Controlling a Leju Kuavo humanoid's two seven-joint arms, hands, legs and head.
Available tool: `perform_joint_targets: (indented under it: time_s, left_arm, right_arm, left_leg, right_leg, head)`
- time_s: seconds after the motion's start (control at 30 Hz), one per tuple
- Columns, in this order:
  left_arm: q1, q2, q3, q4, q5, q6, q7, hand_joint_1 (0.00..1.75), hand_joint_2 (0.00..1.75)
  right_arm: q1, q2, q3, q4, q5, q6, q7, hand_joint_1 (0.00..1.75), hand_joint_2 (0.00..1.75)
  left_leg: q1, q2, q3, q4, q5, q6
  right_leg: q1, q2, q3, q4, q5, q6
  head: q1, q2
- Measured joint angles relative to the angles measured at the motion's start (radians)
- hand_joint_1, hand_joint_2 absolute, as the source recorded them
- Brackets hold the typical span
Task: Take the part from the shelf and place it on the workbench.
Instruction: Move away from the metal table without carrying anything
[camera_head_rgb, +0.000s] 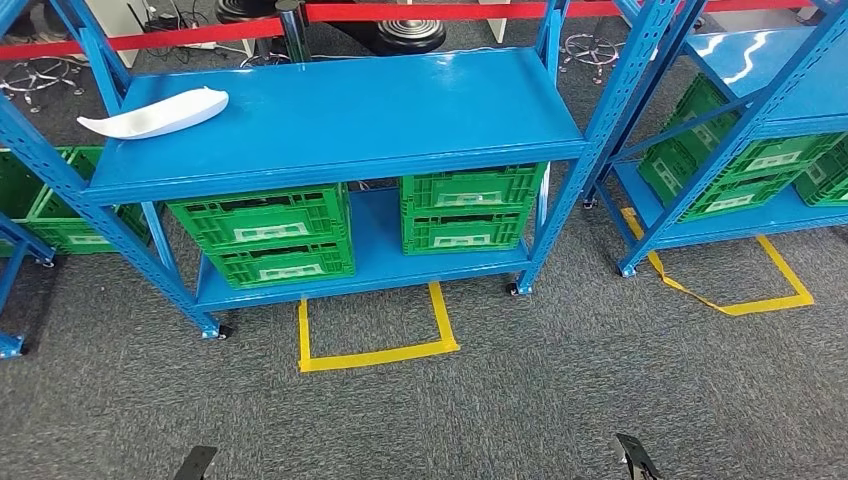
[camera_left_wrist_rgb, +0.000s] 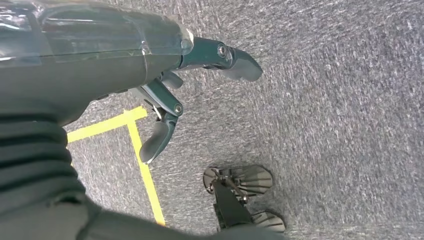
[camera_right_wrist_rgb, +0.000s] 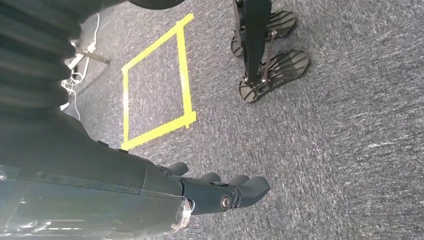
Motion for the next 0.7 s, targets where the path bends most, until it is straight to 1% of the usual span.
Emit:
perform_joint_targets:
  time_s: [0.23, 0.7]
  left_arm:
    - [-0.017, -0.011, -0.005, 0.013, -0.045, 0.032, 0.025, 0.0, 1.75]
    - [-0.027, -0.023, -0.012, 0.031, -0.069, 0.034, 0.047, 0.0, 1.75]
  right_arm:
    - [-0.001, 0.0, 0.017, 0.0, 0.009, 0.006, 0.008, 0.0, 1.75]
    - [-0.002, 0.0, 0.051, 0.0, 0.0, 0.007, 0.012, 0.0, 1.75]
  left_leg:
    - [0.0, 0.0, 0.001, 0.0, 0.0, 0.0]
    - [0.0, 0.0, 0.001, 0.0, 0.0, 0.0]
  right_leg:
    - [0.0, 0.0, 0.0, 0.001, 0.0, 0.0]
    - [0.0, 0.0, 0.001, 0.001, 0.0, 0.0]
  head:
    - [0.0, 0.0]
    - [0.0, 0.0]
